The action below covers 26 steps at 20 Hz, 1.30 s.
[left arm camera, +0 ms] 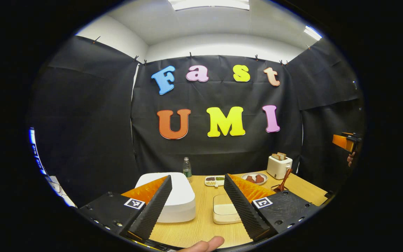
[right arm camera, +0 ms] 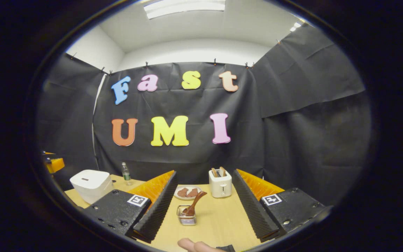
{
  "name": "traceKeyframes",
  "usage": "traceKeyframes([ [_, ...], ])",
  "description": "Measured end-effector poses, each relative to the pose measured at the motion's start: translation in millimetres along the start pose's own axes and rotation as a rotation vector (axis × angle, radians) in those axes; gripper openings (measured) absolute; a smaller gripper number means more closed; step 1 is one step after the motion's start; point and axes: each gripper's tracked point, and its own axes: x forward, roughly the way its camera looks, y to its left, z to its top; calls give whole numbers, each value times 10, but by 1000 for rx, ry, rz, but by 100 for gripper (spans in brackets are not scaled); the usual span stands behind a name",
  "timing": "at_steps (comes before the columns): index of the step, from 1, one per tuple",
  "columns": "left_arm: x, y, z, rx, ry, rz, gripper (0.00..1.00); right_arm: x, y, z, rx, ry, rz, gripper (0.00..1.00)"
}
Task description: Close the left gripper, press the button to open the rice cooker; take a wooden spoon from the chopstick holder with the right hand, scoop a spoonful of rice and pour it into the rice cooker, then put the wooden spoon back into the chopstick holder.
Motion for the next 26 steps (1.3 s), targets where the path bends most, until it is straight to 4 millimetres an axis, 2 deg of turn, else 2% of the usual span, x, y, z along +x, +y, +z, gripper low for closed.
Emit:
traceKeyframes([
  [1, 8, 21, -18, -2, 2, 5, 96, -21, 17, -9, 4, -4, 4, 100],
  [5, 78, 139, -24, -19, -6, 25, 96, 6, 7, -50, 8, -16, 6, 100],
  [6, 95, 169, -35, -24, 0, 27, 96, 19, 3, -61, 7, -17, 6, 96],
  [7, 121, 203, -72, -21, 6, 34, 96, 33, 1, -70, 6, -19, 4, 100],
  [8, 147, 240, -103, -13, 9, 40, 96, 38, -8, -93, 4, -17, 2, 96],
  [14, 397, 647, -196, -12, 20, 134, 96, 32, 44, -136, -14, -25, 10, 96],
  [16, 504, 731, -241, -19, 34, 133, 86, 36, 52, -172, -27, -30, 10, 96],
  [17, 571, 740, -287, -22, 43, 123, 76, 41, 61, -207, -31, -30, 11, 96],
  [18, 639, 748, -314, -24, 52, 111, 70, 43, 77, -229, -36, -28, 14, 100],
  [19, 705, 789, -344, -29, 67, 109, 55, 51, 102, -258, -40, -27, 19, 100],
  [21, 824, 862, -454, -33, 112, 112, 38, 71, 129, -326, -52, -24, 25, 100],
  [22, 869, 890, -495, -41, 132, 117, 33, 70, 138, -355, -58, -23, 27, 100],
  [23, 909, 920, -520, -42, 144, 123, 16, 84, 151, -387, -62, -22, 30, 100],
  [25, 1037, 987, -637, -53, 185, 141, 1, 105, 180, -456, -65, -18, 37, 100],
  [26, 1101, 978, -731, -55, 220, 136, 1, 122, 188, -483, -67, -13, 40, 100],
])
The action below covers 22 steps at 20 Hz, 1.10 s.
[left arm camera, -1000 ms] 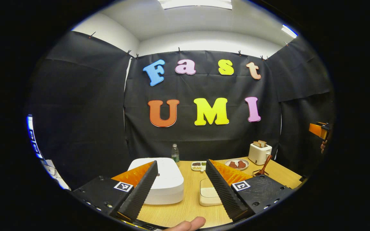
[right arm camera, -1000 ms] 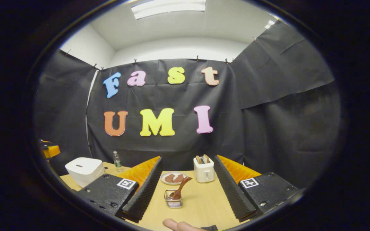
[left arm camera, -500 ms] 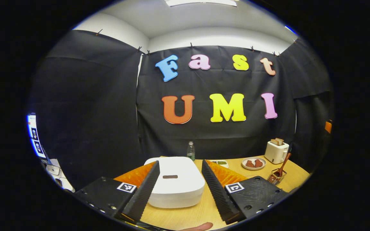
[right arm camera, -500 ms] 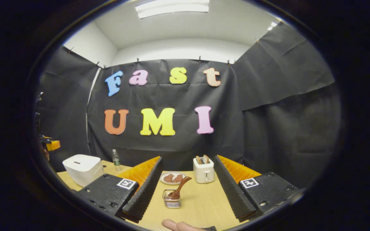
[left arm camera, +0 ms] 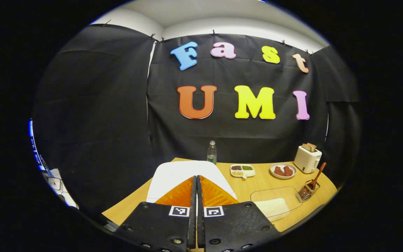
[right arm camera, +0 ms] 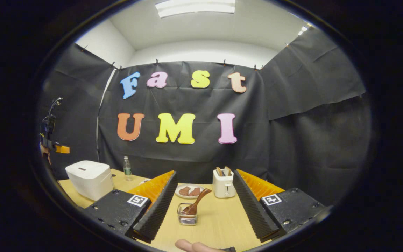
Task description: Close the left gripper, press the button to open the rice cooker; take a wooden spoon from the chopstick holder with the right hand, scoop a spoonful of rice and pour it into the rice cooker, then put the wooden spoon back into the chopstick holder.
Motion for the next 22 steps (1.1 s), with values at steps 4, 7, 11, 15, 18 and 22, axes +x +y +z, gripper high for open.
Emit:
traceKeyframes([
  [4, 333, 4, -333, -3, 149, 3, 1, 93, 10, -175, -14, 29, 6, 100],
  [7, 517, 82, -497, 36, 220, 39, 1, 148, -20, -294, -18, 48, 6, 96],
  [11, 652, 104, -542, 25, 237, 51, 1, 206, -54, -454, -16, 81, 6, 100],
  [15, 771, 62, -544, 18, 220, 37, 1, 233, -57, -564, -8, 108, 10, 96],
  [18, 811, 55, -721, 2, 266, 42, 1, 235, -53, -610, -10, 115, 12, 100],
  [22, 808, 65, -757, -29, 273, 54, 1, 215, 2, -706, -17, 131, 25, 100],
])
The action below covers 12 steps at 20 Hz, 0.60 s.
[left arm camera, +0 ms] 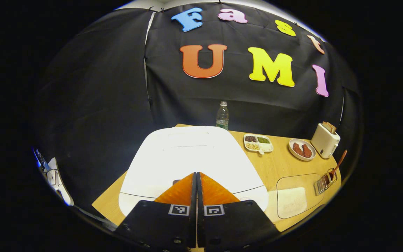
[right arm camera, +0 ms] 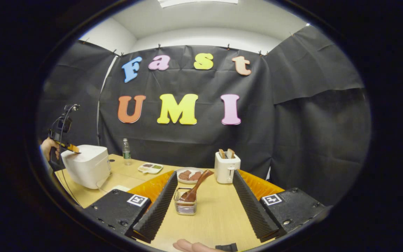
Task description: Close the left gripper, press the button to open the rice cooker; take a wooden spoon from the chopstick holder with the right hand, scoop a spoonful of rice and pour it into the rice cooker, then put the wooden spoon back into the chopstick holder.
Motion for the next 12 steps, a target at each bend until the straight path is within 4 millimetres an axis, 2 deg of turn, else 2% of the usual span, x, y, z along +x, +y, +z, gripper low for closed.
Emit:
traceKeyframes([
  [1, 21, -7, -33, -9, 18, -2, 2, 9, 4, -15, -3, 4, -1, 96],
  [2, 16, -4, -89, -21, 58, -1, 2, 12, -2, -43, -5, 11, -3, 100],
  [3, -14, -1, -70, -18, 53, -1, 2, 18, 2, -52, -1, 15, -4, 96],
  [5, -18, 5, -87, -20, 77, 1, 2, 7, 9, -72, 10, 21, -1, 96],
  [6, -45, 0, -64, -24, 78, 3, 2, 7, 12, -96, 11, 26, 0, 100],
  [7, -80, 1, -31, -30, 68, 4, 2, -2, 7, -115, 10, 31, 0, 96],
  [8, -143, -22, 18, -33, 48, -1, 1, -12, -5, -131, 7, 34, -2, 100],
  [10, -332, -57, 172, -37, -9, -13, 1, -32, -39, -175, 1, 40, -9, 100],
  [12, -514, -116, 213, -70, -18, -29, 1, -52, -50, -198, -3, 48, -14, 100],
])
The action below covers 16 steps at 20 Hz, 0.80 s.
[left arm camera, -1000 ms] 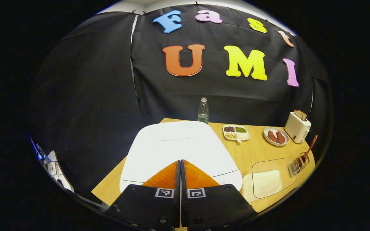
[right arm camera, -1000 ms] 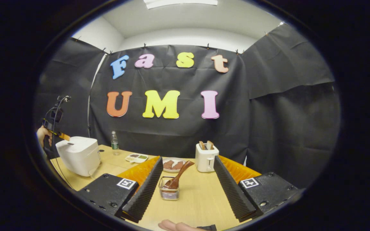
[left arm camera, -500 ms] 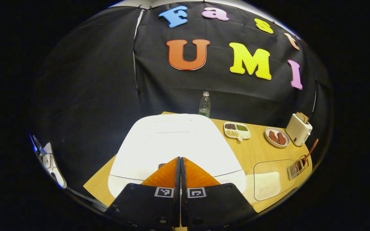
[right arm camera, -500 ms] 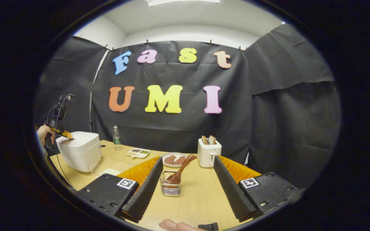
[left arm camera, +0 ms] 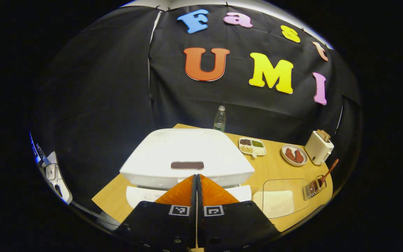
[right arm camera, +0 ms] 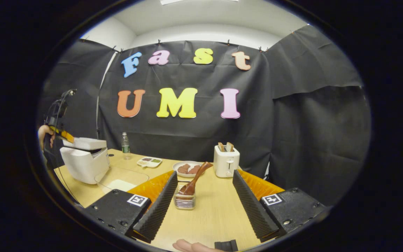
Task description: Close the left gripper, press the button to open the rice cooker; take a wooden spoon from the chopstick holder with the right hand, scoop a spoonful of rice and pour it into the rice cooker, then put the wooden spoon back into the chopstick holder.
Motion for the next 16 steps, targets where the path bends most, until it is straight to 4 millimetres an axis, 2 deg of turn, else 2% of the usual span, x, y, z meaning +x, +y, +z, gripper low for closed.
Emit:
traceKeyframes([
  [3, -381, 11, 172, -12, -84, -9, 1, 9, -5, -68, 0, 7, -2, 96],
  [4, -497, -12, 213, -17, -120, -22, 6, 29, -9, -92, 0, 11, -4, 100],
  [5, -606, -8, 247, -24, -154, -26, 15, 48, -2, -125, 1, 14, -2, 100],
  [6, -728, -30, 267, -26, -190, -39, 16, 73, 10, -144, 4, 19, -2, 100],
  [7, -858, -74, 264, -24, -220, -57, 45, 111, 20, -171, 7, 23, 0, 96],
  [8, -969, -82, 261, -19, -246, -61, 60, 145, 40, -192, 12, 27, 3, 100],
  [9, -1003, -75, 248, -11, -270, -60, 74, 190, 62, -230, 16, 30, 6, 96],
  [10, -1124, -67, 233, -3, -295, -60, 94, 242, 82, -263, 21, 34, 10, 100],
  [13, -1432, -53, 218, -2, -374, -61, 94, 474, 173, -365, 51, 48, 28, 100],
  [16, -1695, -67, 103, 1, -426, -84, 94, 810, 268, -492, 82, 76, 47, 100],
])
